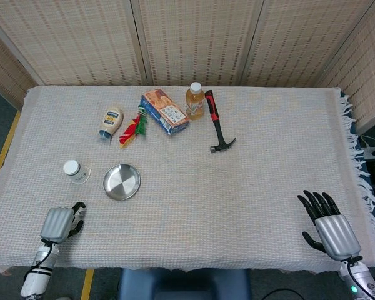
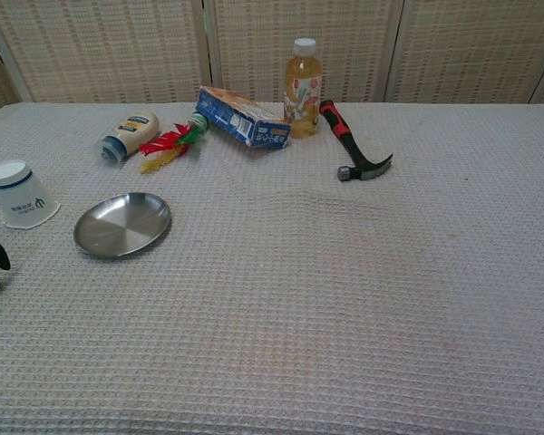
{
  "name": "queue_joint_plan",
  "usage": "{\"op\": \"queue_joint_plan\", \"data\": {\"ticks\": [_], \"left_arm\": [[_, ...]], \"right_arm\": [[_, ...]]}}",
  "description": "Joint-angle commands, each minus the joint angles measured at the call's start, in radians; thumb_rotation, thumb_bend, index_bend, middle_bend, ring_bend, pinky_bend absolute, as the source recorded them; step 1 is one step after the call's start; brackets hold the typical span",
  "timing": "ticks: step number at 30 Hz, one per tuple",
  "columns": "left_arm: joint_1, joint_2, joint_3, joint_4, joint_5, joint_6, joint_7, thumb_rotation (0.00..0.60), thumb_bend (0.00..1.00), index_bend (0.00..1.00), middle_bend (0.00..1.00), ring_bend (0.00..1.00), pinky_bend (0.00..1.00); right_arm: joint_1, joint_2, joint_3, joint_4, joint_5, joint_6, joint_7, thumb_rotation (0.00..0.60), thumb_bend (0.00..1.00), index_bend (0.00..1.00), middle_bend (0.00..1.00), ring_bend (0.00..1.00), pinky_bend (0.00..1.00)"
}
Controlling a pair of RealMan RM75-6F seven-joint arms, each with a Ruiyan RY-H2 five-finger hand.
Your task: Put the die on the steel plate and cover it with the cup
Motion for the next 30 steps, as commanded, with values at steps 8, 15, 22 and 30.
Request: {"op": "queue_joint_plan", "data": {"ticks": [8, 15, 22, 30], "left_arm": [[-0.009, -0.021, -0.009, 0.038, -0.017, -0.002, 0.009, 0.600, 0.36, 0.45, 1.00, 0.93, 1.00], [-0.018, -0.026, -0.009, 0.050, -0.025, -0.014, 0.003, 0.600, 0.36, 0.47, 1.00, 0.93, 1.00], [-0.021, -0.032, -0.014, 0.054, -0.033, -0.007, 0.021, 0.600, 0.39, 0.57, 1.00, 0.93, 1.00], [-0.041, -0.003, -0.040, -0.024, -0.021, 0.021, 0.007, 0.600, 0.41, 0.61, 1.00, 0.94, 1.00]], "right_arm": [[0.004, -0.003, 0.001, 0.002, 0.009, -0.008, -0.004, 0.600, 0.21, 0.00, 0.00, 0.00, 0.00], [0.004, -0.003, 0.002, 0.001, 0.014, -0.010, -0.008, 0.600, 0.21, 0.00, 0.00, 0.00, 0.00], [0.004, -0.003, 0.002, 0.001, 0.013, -0.007, -0.008, 0.600, 0.21, 0.00, 0.00, 0.00, 0.00], [0.006, -0.004, 0.001, 0.002, 0.015, -0.011, -0.008, 0.600, 0.21, 0.00, 0.00, 0.00, 0.00]]}}
